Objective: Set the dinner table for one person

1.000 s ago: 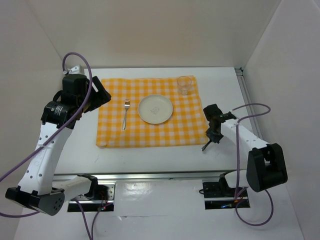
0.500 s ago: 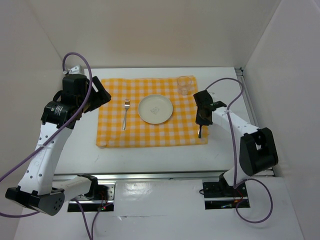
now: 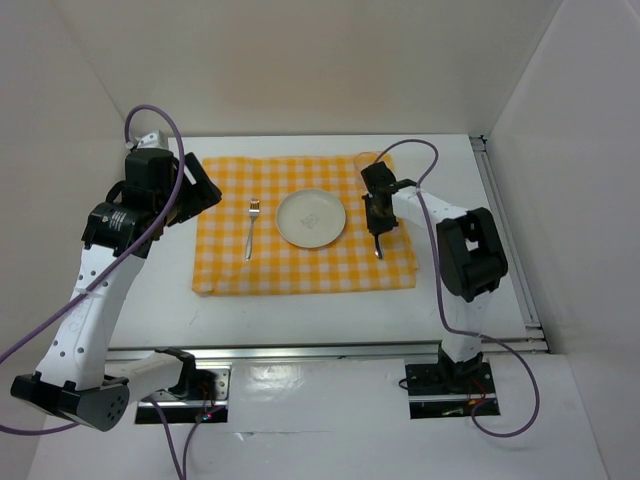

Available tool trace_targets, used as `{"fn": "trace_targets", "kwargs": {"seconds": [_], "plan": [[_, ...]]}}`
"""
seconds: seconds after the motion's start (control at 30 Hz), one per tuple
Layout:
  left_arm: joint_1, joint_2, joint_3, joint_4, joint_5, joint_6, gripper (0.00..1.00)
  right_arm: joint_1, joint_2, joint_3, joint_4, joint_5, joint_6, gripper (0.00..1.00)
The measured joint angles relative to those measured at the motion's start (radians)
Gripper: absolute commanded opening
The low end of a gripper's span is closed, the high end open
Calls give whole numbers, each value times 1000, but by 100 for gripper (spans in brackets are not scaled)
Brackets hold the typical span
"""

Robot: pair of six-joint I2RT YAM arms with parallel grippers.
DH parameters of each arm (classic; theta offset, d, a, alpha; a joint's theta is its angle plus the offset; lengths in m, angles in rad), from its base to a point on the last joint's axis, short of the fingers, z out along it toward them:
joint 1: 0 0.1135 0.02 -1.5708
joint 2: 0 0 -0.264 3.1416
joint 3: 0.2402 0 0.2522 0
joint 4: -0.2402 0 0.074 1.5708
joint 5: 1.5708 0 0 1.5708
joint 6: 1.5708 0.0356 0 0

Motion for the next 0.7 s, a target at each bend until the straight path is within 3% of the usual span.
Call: {"fn": "trace_targets", "kwargs": {"seconds": [0.3, 0.4, 0.5, 0.7], "plan": [[0, 0, 0, 0, -8, 3, 83, 0, 93, 42, 2, -31, -9, 3], [0, 0, 0, 0, -9, 3, 83, 1, 95, 44, 3, -41, -8, 11], [0, 0, 0, 0, -9, 3, 83, 1, 95, 44, 3, -49, -5, 21], [0, 0, 0, 0, -10, 3, 83, 5, 95, 61, -7, -53, 10, 62]]}}
